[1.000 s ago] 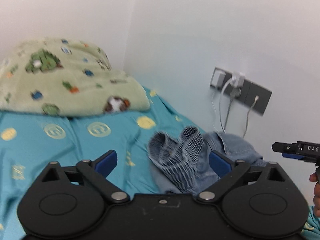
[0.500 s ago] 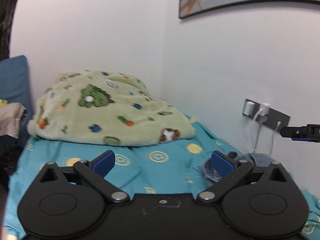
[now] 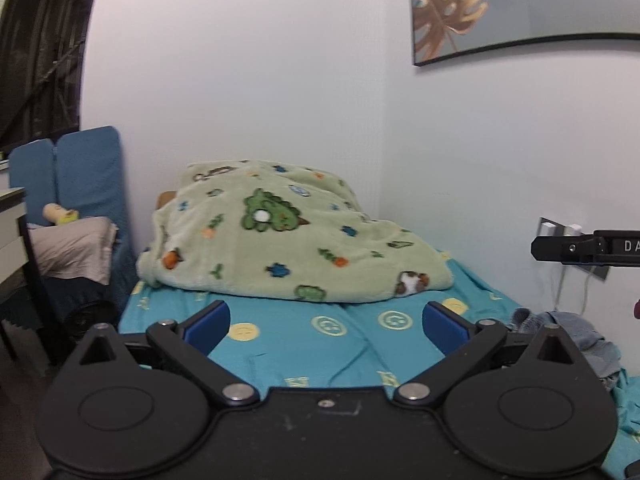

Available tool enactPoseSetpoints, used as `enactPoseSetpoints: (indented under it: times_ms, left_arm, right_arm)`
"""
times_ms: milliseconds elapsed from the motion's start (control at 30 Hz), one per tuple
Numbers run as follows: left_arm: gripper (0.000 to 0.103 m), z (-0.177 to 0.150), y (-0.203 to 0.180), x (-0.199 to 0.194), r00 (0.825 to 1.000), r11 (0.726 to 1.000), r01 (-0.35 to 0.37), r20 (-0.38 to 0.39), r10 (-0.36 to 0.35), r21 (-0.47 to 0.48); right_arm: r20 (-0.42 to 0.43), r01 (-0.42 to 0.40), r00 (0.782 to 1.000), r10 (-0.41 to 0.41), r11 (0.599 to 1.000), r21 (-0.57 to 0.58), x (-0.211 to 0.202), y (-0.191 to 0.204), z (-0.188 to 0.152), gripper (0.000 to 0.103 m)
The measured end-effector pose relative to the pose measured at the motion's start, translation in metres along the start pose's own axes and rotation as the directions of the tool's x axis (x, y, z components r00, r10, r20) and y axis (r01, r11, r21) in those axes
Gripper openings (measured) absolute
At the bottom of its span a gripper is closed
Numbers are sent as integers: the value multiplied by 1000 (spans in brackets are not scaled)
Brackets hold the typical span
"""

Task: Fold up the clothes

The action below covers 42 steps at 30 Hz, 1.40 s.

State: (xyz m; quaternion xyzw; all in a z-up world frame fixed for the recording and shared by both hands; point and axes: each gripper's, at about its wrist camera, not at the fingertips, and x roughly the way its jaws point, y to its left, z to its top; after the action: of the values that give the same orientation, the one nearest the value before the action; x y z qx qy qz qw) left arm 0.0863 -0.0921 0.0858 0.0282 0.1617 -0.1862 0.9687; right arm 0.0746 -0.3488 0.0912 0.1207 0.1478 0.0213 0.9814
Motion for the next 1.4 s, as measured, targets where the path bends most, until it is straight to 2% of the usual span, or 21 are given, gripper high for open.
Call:
enactPoseSetpoints:
  times_ms: [200, 500, 667, 867, 1000, 1067, 1133, 1200, 1400]
  left_arm:
    - [103, -8, 28, -5, 998, 997, -65, -9, 65, -32]
    - [103, -37, 57, 6, 991, 987, -131, -36, 129, -93]
    - [103, -47, 68, 13, 985, 979, -172, -41, 169, -105]
    - [103, -62, 68, 18, 982, 977, -190, -40, 187, -98]
    - [103, -74, 66, 24, 980, 972, -196, -61, 190, -128]
    - [103, -78, 62, 28, 978, 975, -200, -74, 193, -101]
    - [103, -80, 59, 31, 977, 975, -204, -77, 198, -90]
    - [103, -80, 58, 32, 978, 975, -203, -78, 196, -88]
    - [103, -85, 58, 39, 975, 975, -208, -99, 199, -82]
  right_arm:
    - [-4, -72, 997, 72, 997, -33, 19, 43, -10, 74]
    - [-3, -104, 995, 104, 994, -46, 45, 66, -38, 77]
    - [2, -77, 997, 78, 995, -59, 57, 71, -56, 78]
    - [-10, -69, 998, 68, 995, -71, 66, 68, -77, 82]
    - [-14, -61, 998, 60, 994, -86, 67, 65, -90, 85]
    - [-25, -67, 998, 66, 995, -70, 70, 63, -94, 85]
    - [-25, -59, 998, 57, 995, -84, 70, 62, -99, 88]
    - [-21, -40, 999, 39, 994, -105, 71, 61, -102, 95]
    - [-26, -20, 1000, 18, 996, -85, 73, 56, -107, 103]
